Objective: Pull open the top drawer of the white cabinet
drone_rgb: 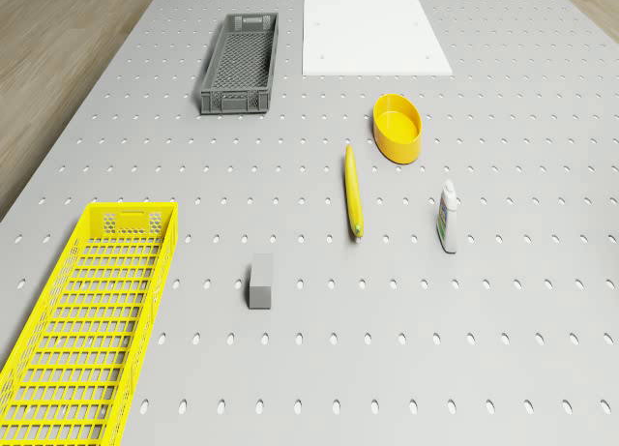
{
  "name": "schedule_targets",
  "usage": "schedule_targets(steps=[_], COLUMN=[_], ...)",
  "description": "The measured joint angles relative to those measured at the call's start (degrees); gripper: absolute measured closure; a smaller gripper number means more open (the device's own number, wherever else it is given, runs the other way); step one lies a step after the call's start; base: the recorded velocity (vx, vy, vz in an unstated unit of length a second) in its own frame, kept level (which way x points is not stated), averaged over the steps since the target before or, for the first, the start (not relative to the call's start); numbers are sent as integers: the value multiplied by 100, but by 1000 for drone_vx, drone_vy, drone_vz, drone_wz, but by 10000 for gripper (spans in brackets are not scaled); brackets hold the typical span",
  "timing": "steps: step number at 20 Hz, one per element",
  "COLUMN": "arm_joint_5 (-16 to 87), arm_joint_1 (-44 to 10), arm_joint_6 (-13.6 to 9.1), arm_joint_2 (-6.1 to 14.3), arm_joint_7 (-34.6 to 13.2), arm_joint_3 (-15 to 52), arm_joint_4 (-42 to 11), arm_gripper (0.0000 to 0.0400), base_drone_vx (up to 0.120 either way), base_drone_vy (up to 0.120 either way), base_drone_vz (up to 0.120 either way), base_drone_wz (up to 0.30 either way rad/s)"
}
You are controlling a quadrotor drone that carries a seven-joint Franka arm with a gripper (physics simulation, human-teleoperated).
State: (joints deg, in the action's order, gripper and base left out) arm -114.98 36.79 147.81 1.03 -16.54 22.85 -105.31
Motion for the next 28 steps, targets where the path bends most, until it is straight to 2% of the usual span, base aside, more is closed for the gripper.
schedule_targets(steps=[4, 8, 15, 20, 28], arm_joint_5=[11, 54, 142, 198, 237], arm_joint_1=[288, -175, -278, -143, -32], arm_joint_6=[83, 236, 400, 419, 405], arm_joint_2=[-112, -329, -583, -673, -702], arm_joint_7=[17, 37, 54, 47, 23], arm_joint_3=[-255, 280, 634, 711, 688], arm_joint_4=[130, 381, 662, 752, 786], arm_gripper=[95, 95, 95, 95, 95], base_drone_vx=[0, 0, 0, 0, 0], base_drone_vy=[0, 0, 0, 0, 0], base_drone_vz=[0, 0, 0, 0, 0], base_drone_wz=[0, 0, 0, 0, 0])
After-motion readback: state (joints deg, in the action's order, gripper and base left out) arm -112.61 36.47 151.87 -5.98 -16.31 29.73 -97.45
